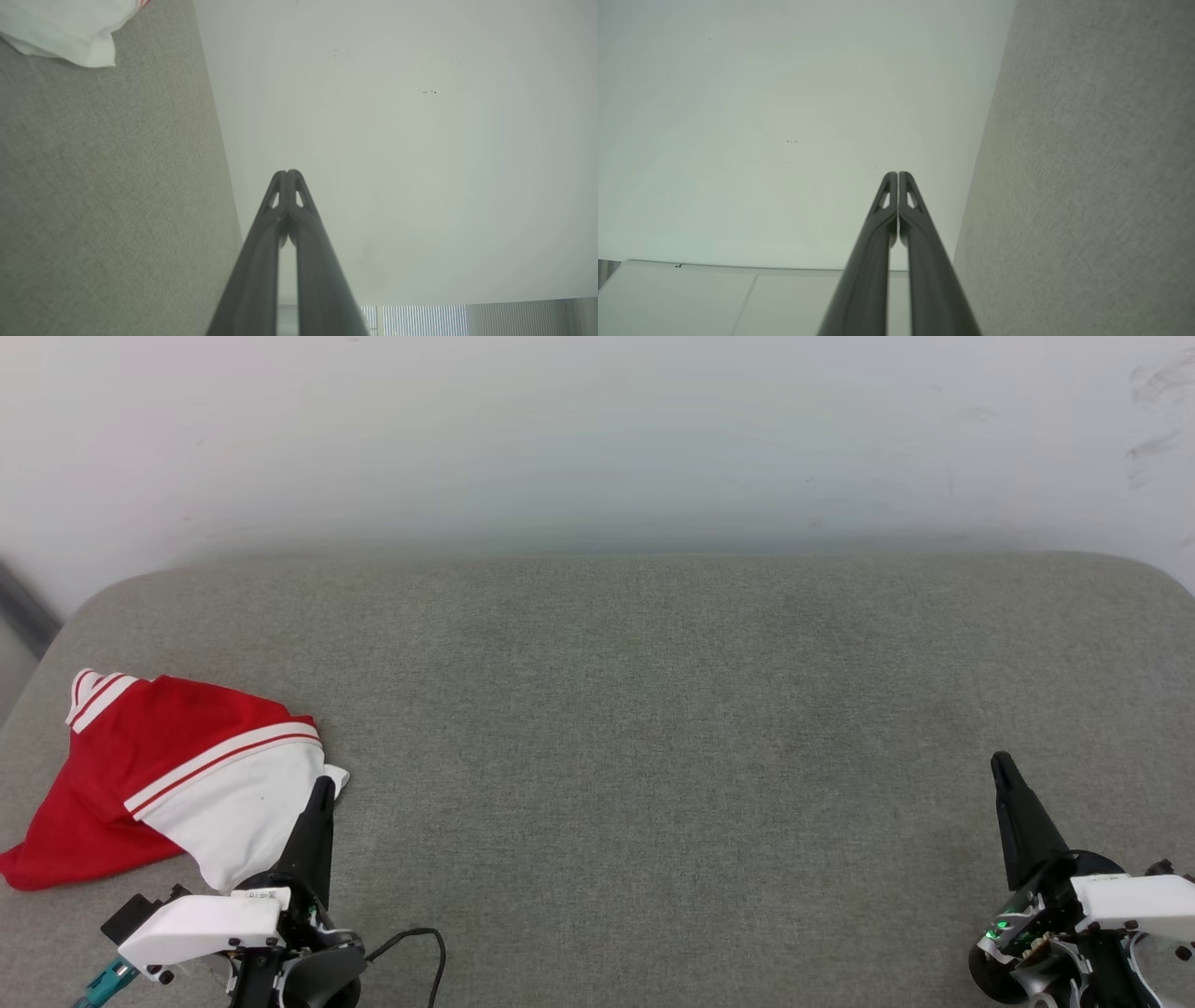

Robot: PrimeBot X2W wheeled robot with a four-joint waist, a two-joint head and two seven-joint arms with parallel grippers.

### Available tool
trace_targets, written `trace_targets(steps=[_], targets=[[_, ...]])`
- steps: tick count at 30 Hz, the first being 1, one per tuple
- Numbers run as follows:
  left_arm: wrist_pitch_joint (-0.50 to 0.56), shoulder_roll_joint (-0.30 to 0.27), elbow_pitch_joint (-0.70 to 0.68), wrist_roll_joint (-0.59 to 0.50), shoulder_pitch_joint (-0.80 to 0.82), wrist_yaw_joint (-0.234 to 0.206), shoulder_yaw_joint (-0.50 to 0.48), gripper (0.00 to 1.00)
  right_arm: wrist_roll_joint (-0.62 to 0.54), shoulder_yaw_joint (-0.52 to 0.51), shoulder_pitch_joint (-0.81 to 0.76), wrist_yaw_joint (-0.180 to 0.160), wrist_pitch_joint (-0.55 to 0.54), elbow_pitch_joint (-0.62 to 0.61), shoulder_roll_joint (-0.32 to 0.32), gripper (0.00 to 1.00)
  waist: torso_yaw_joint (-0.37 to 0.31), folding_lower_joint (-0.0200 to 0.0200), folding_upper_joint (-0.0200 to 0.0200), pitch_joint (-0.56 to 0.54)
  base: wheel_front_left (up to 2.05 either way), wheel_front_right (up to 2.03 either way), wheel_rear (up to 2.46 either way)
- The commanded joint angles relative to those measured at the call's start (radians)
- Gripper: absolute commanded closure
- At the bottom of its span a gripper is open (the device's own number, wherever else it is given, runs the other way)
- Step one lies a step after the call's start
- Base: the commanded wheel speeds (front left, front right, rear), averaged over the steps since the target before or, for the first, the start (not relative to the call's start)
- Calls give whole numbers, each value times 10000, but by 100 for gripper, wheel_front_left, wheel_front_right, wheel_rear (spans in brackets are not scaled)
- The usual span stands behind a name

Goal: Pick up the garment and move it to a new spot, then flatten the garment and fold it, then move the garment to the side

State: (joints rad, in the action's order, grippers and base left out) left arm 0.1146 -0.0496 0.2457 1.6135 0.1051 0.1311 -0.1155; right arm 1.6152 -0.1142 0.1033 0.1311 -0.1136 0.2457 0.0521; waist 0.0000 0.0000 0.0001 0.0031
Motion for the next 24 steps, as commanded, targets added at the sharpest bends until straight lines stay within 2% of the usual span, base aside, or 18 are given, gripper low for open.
trace_targets(steps=[1,24], targets=[[12,17,-2,-14,82,34,-8,100,-48,7,121,-8,4,11,-35,100,0,0,-1,0,0,0,0],[12,17,-2,-14,81,34,-8,100,-49,7,121,-8,4,11,-36,100,0,0,-1,0,0,0,0]])
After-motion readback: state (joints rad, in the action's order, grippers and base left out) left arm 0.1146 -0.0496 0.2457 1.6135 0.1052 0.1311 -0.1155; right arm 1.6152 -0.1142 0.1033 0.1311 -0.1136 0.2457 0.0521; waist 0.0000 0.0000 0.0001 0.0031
